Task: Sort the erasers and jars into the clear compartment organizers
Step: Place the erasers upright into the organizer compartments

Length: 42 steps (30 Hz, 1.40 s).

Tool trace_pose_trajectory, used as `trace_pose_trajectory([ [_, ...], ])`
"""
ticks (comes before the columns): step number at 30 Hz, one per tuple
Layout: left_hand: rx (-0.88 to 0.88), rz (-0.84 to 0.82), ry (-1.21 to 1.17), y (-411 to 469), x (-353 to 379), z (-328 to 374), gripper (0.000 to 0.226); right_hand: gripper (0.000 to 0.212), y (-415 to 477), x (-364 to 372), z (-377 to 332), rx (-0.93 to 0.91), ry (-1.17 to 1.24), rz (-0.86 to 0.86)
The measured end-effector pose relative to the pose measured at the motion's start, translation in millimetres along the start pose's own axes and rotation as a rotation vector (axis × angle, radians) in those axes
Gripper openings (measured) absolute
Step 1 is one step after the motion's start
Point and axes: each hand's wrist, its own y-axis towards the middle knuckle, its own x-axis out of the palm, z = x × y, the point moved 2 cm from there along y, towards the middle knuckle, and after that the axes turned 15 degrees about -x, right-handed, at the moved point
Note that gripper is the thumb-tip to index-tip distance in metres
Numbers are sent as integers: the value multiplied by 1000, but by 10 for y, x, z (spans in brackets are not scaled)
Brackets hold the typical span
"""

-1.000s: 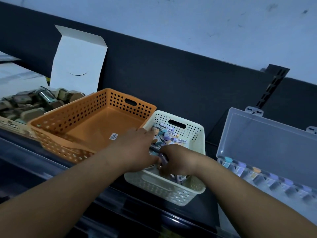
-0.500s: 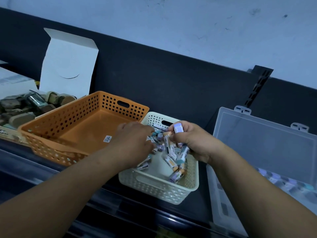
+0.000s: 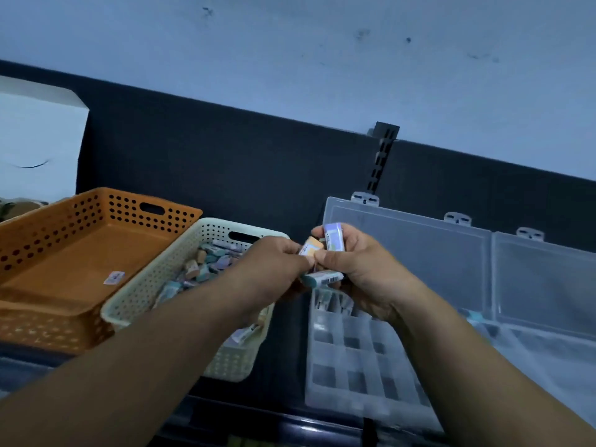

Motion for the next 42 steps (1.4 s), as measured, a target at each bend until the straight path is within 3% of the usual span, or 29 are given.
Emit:
trace_pose_trajectory([
  [8, -134, -41, -173, 94, 1361, 292, 11, 23, -483, -1212, -249, -121, -322, 157],
  [14, -133, -194, -246, 154, 2368, 420, 14, 21, -798, -2130, -299, -213, -513, 216],
  [18, -130, -146, -225, 248, 2742, 406, 15, 12, -944, -2566, -320, -119, -386, 259],
  [23, -137, -67, -224, 340, 2899, 470, 15, 29, -1020, -3092, -263, 71, -246, 212],
  [30, -146, -40, -220, 449, 3034, 524, 11, 10, -1059, -3316, -131, 124, -76, 180],
  [35, -143, -34, -204, 511, 3024, 530, 10, 5, -1004, -3373, -144, 32, -372, 133],
  [39, -148, -21, -211, 558, 2943, 516, 10, 17, -925, -3272, -80, 36, -480, 50],
  [42, -144, -8, -225, 596, 2869, 502, 11, 12, -878, -3225, 4, 44, -748, -62],
])
